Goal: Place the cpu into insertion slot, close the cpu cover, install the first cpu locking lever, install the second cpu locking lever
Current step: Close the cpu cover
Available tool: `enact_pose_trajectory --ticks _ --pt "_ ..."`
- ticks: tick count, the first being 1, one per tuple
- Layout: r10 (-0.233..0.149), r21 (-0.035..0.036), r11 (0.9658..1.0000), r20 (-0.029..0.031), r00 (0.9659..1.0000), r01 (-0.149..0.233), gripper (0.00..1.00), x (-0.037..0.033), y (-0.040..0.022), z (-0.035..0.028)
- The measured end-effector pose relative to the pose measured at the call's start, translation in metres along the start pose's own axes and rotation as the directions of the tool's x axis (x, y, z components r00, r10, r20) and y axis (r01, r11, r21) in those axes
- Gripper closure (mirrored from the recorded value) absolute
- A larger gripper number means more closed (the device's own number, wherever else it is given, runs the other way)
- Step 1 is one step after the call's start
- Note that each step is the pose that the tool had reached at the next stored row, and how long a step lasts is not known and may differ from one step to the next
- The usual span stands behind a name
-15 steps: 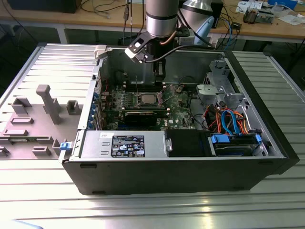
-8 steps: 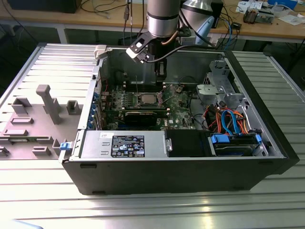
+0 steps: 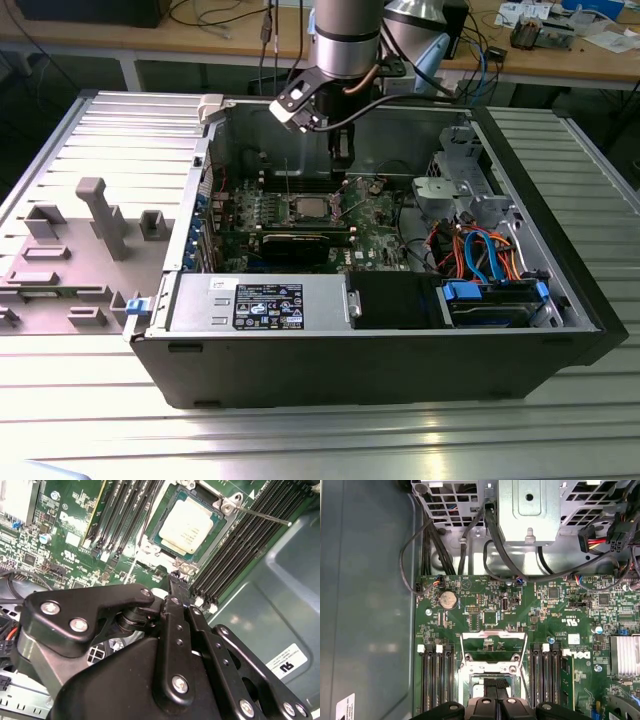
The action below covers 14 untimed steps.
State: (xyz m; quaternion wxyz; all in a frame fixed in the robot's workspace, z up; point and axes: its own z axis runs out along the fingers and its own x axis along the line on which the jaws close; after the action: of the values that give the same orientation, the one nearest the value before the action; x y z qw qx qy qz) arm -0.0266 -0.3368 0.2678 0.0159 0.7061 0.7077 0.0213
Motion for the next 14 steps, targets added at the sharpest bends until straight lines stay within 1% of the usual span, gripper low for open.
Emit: enact_pose_trajectory --ticks 8,14 --pt "0.0 0.0 1.0 0.0 1.0 0.0 0.89 0.0 0.0016 0.0001" --pt "0.0 0.0 1.0 0.0007 1.0 0.0 0.89 0.0 0.0123 0.0006"
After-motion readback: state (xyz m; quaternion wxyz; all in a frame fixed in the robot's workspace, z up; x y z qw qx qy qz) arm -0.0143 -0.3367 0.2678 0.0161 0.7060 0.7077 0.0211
